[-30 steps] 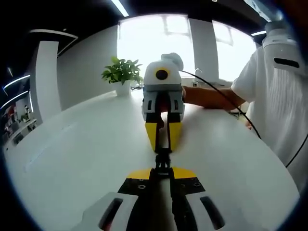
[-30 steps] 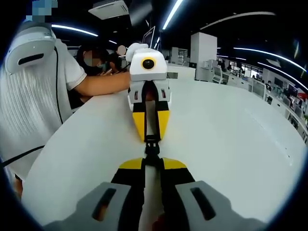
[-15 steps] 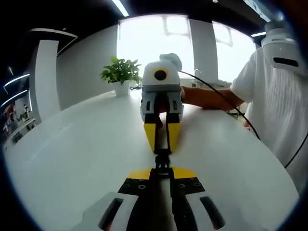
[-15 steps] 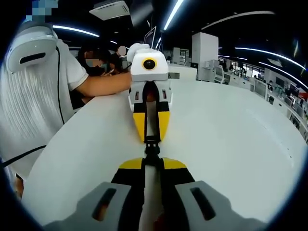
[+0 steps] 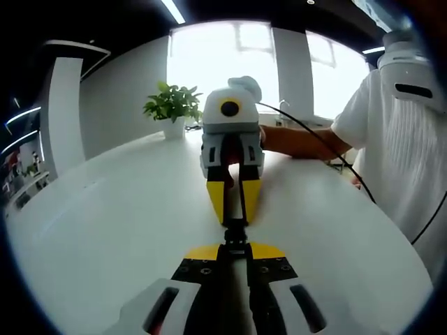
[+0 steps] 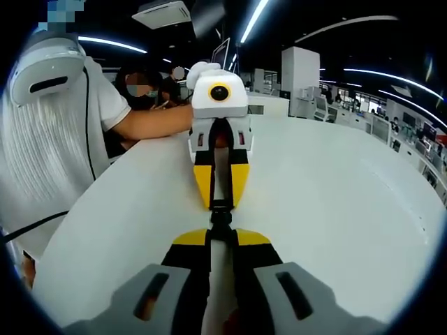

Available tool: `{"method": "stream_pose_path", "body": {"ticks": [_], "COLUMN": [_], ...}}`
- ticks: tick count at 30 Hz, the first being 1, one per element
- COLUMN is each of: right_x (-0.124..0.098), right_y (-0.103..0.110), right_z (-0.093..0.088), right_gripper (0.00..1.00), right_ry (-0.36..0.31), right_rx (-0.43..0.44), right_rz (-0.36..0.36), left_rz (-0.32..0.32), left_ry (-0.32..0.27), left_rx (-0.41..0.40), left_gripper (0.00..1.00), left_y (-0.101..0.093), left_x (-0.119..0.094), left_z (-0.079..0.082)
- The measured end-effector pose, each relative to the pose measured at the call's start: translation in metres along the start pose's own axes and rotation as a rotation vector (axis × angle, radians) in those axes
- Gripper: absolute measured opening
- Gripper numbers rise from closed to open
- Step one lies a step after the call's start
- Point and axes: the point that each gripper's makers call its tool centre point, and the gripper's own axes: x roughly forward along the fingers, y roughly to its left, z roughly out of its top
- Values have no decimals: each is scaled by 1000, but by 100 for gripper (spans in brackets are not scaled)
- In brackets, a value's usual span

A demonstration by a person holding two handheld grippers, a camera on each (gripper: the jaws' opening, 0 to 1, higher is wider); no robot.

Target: Snap the two parts of the plastic buckle together until the buckle closes and remains connected.

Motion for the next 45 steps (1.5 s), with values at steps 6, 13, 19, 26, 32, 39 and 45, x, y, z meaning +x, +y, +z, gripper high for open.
{"method": "stream_pose_path", "body": {"ticks": [6, 13, 19, 26, 32, 39, 45], "right_x": [1, 2, 3, 4, 6, 6, 7], "right_y": [1, 2, 3, 3, 4, 3, 4], "right_z": [1, 1, 1, 2, 3, 3, 4], "right_gripper": [11, 11, 11, 11, 10, 10, 10], "right_ry": [6, 5, 4, 7, 4, -1, 0], "right_rx": [-7, -5, -5, -7, -10, -13, -16], "right_rz": [3, 11, 13, 20, 37, 57, 52], "left_rz": [-5, -13, -13, -20, -39, -69, -66], "left_ry": [16, 13, 17, 13, 16, 0, 1], "left_rx": [-8, -5, -8, -1, 2, -1, -11], "left_gripper": [11, 11, 11, 11, 10, 10, 10], "left_y": [-1, -2, -2, -2, -4, -4, -4], "left_x": [0, -1, -1, -1, -2, -2, -1], "left_z": [0, 0, -1, -1, -1, -1, 0]}}
